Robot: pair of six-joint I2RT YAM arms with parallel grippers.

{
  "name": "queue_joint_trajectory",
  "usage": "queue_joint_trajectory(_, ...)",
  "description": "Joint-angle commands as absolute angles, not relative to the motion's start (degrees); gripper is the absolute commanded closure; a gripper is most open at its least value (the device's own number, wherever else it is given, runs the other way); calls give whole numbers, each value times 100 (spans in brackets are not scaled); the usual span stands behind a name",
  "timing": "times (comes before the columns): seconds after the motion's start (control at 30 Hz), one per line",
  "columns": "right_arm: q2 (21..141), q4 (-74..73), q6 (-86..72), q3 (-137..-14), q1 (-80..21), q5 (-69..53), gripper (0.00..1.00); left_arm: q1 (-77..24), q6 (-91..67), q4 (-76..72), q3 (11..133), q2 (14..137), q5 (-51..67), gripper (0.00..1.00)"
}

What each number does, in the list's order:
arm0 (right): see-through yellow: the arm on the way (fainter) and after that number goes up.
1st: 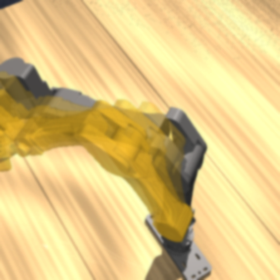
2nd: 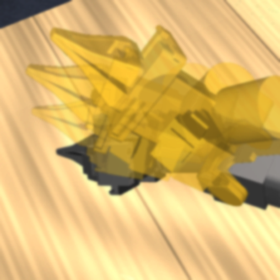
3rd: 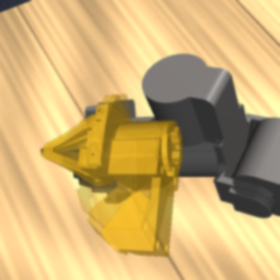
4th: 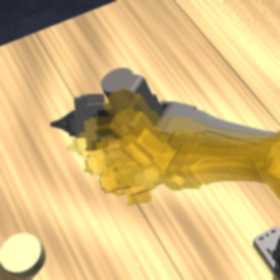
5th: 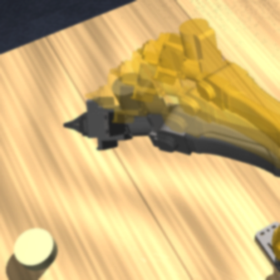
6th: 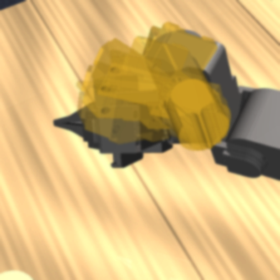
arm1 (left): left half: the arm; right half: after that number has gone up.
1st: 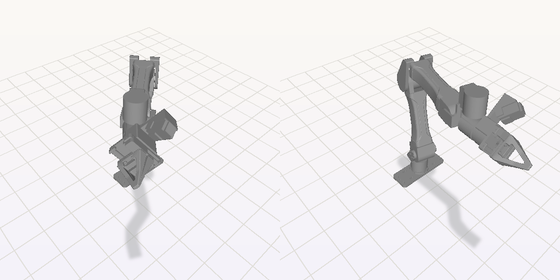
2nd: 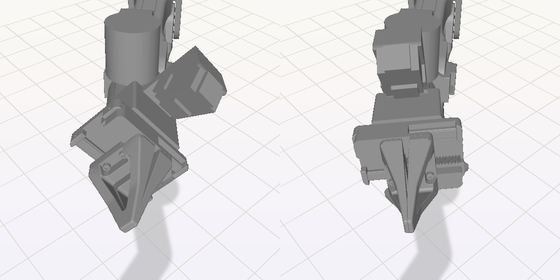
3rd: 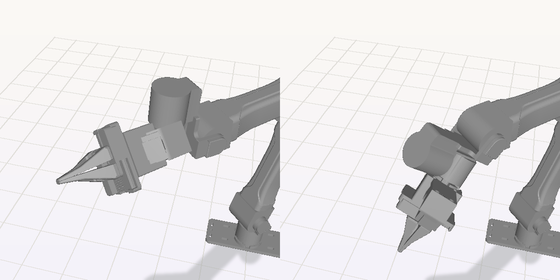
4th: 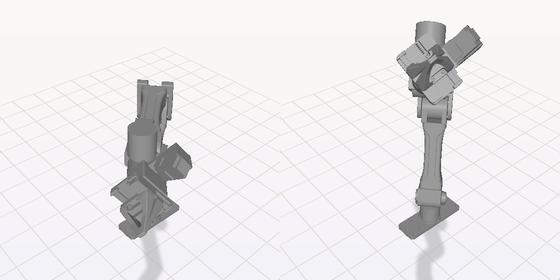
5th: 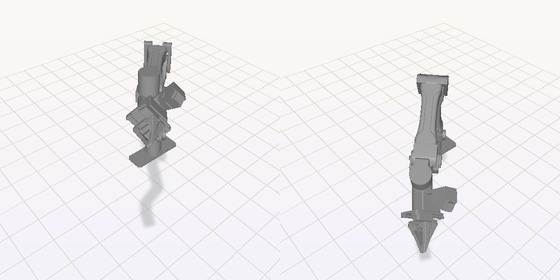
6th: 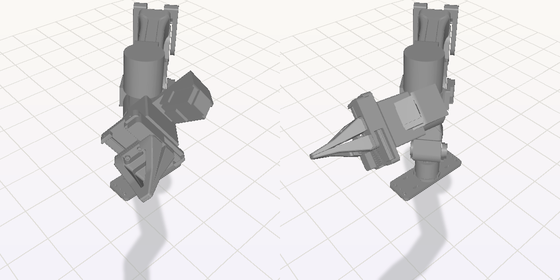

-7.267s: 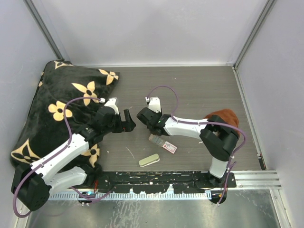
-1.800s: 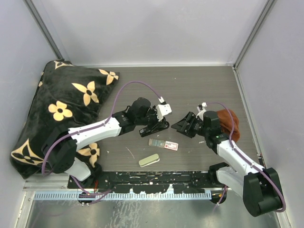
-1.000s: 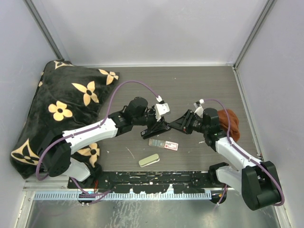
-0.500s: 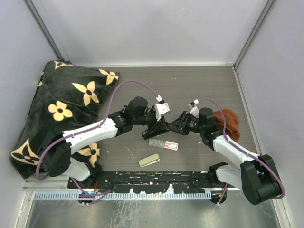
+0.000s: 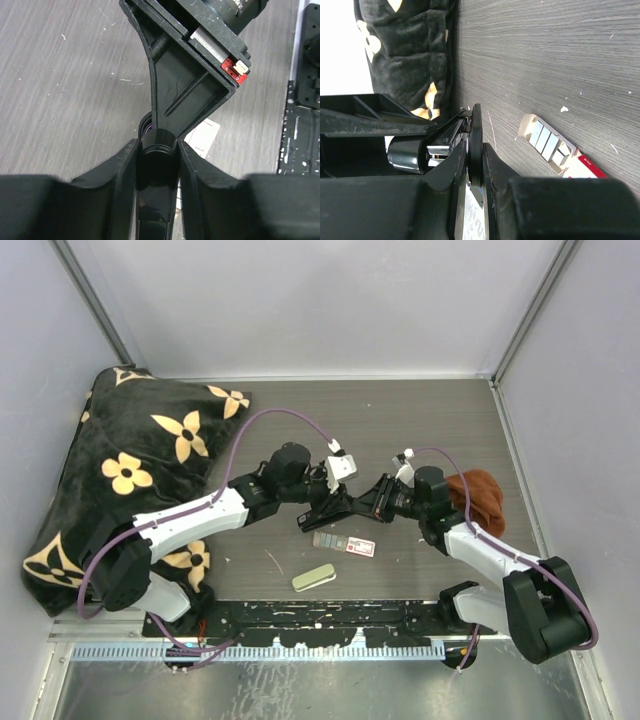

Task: Load the staples into the stapler
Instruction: Open the stapler at the center of the board.

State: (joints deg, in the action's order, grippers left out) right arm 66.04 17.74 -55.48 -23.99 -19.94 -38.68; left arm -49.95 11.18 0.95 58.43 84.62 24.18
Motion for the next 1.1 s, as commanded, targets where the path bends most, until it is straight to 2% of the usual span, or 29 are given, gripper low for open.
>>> queue_joint_trajectory(0.0, 6480, 2709, -5938, -2389, -2038, -3429, 99, -5024, 819, -449, 6133, 8480, 2288, 48)
queue_joint_trajectory(0.03, 6464, 2861, -5995, -2338, -2030, -3339, 99, -5019, 725, -475, 6149, 8482, 2199, 38)
queue_joint_trajectory(0.1, 6512, 3087, -6049, -2319, -2037, -3215, 100, -5022, 577, -525, 6186, 8498, 2094, 27)
queue_joint_trajectory(0.13, 6568, 3142, -6033, -2344, -2035, -3178, 100, -5021, 481, -553, 6218, 8503, 2075, 19)
queue_joint_trajectory(0.2, 6695, 3212, -5954, -2430, -2034, -3112, 99, -5022, 211, -569, 6303, 8498, 1940, 10)
queue_joint_trajectory(0.27, 6800, 3319, -5904, -2491, -2038, -3044, 100, -5025, -107, -609, 6365, 8425, 1685, 5)
queue_joint_trajectory(0.43, 6817, 3392, -5702, -2548, -2328, -2169, 100, -5032, -1333, -685, 6316, 8237, 530, 4)
queue_joint_trajectory(0.5, 6777, 3401, -5603, -2548, -2581, -1602, 99, -5030, -2028, -326, 6379, 8155, -304, 4)
queue_joint_trajectory(0.73, 6750, 3347, -5519, -2625, -3250, -121, 99, -5266, -2832, 1060, 6834, 8327, -1634, 5)
queue_joint_trajectory(1.07, 6748, 3011, -5377, -2829, -3500, 369, 99, -5414, -3258, 1462, 7022, 8806, -1835, 6)
